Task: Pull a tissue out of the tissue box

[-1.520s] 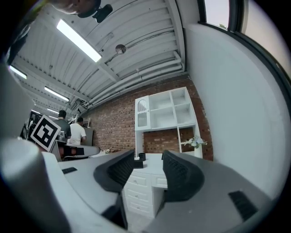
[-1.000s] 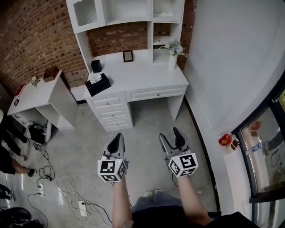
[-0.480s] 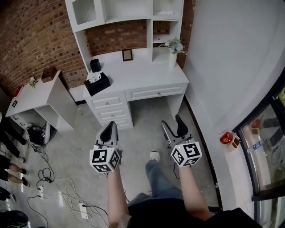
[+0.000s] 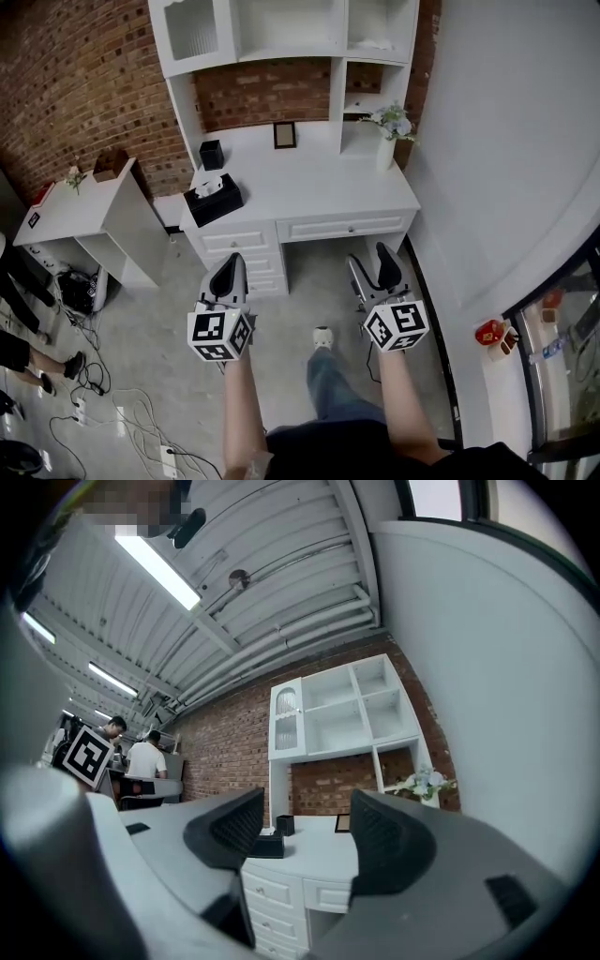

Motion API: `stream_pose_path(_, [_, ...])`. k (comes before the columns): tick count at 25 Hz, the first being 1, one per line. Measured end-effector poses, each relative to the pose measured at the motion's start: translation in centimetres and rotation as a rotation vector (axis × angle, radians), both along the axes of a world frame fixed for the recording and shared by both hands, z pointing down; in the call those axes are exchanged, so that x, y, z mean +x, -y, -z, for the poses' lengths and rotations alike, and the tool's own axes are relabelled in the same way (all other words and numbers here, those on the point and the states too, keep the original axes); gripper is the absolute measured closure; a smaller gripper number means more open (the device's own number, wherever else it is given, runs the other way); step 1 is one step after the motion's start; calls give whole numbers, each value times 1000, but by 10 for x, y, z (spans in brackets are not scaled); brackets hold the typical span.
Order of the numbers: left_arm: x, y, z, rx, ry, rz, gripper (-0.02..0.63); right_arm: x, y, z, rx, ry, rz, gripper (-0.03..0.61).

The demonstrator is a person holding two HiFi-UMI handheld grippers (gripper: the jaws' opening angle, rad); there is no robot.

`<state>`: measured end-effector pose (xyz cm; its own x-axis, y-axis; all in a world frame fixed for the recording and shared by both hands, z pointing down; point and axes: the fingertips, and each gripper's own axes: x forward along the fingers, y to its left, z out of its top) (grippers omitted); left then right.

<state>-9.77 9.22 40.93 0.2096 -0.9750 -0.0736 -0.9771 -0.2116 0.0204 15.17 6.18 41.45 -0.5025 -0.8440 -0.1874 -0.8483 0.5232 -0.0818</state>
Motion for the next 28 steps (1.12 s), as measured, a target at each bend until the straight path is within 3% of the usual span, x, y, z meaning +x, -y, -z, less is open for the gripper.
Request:
stream_pose_path(6, [-28, 129, -25, -34, -11, 63, 604, -36, 144, -16, -15, -27, 68, 313])
stream_pose_path(11, [-61, 243, -22, -11, -9, 151, 604, -77, 270, -16, -21, -79, 147, 313])
stream_pose_path(16, [-82, 323, -9, -4, 27, 213, 604, -112, 369, -14, -60, -70, 223, 313])
stream_pose_path(28, [-99, 416, -17, -53, 42, 228, 604, -154, 461, -23, -111, -51, 301, 313])
